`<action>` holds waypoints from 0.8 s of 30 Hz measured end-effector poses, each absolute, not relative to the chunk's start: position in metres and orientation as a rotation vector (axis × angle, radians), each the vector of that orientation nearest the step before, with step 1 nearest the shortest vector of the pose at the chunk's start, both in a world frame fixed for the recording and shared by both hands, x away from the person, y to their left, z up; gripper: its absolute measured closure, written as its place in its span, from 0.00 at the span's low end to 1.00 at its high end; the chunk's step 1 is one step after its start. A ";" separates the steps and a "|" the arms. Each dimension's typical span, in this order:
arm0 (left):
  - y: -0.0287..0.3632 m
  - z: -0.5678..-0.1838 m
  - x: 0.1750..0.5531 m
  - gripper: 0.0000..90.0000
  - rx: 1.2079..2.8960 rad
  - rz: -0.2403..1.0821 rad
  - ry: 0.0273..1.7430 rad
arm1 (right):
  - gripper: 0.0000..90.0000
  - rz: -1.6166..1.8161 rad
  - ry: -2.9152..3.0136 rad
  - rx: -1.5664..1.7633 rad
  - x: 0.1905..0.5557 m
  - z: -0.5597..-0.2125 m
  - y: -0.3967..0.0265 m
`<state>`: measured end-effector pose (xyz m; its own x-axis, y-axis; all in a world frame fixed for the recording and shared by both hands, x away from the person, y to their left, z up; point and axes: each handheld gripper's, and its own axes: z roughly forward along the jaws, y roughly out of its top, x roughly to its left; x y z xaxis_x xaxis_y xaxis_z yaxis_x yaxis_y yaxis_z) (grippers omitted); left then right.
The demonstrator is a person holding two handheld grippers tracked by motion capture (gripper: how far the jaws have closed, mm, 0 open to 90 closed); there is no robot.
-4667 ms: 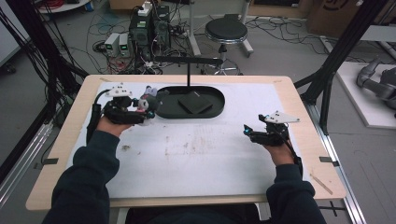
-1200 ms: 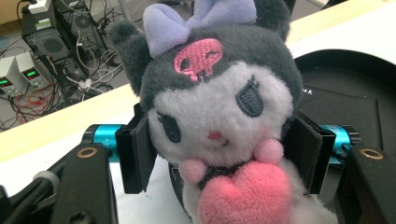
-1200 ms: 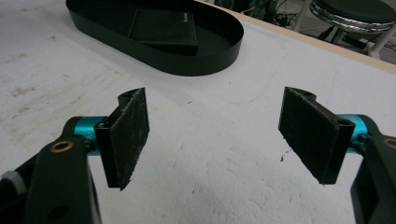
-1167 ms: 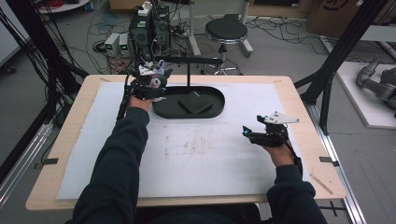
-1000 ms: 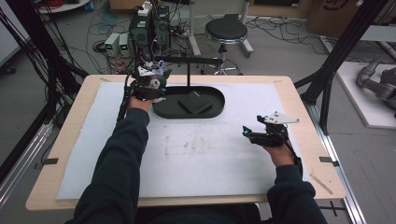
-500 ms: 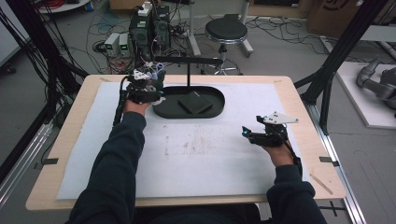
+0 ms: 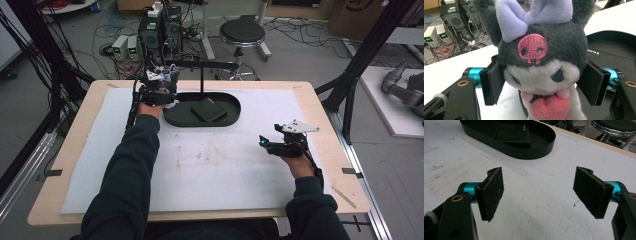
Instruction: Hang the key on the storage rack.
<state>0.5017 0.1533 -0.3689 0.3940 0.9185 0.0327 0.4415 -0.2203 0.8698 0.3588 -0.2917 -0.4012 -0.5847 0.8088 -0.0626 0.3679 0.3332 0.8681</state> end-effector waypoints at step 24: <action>0.151 -0.380 0.505 0.26 1.802 0.668 1.173 | 0.28 1.186 2.111 1.028 0.358 -0.401 -0.293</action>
<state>0.5052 0.1506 -0.3797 0.4145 0.9099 -0.0181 0.4490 -0.1872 0.8737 0.3577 -0.2932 -0.4007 -0.5858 0.8080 -0.0628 0.3668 0.3334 0.8685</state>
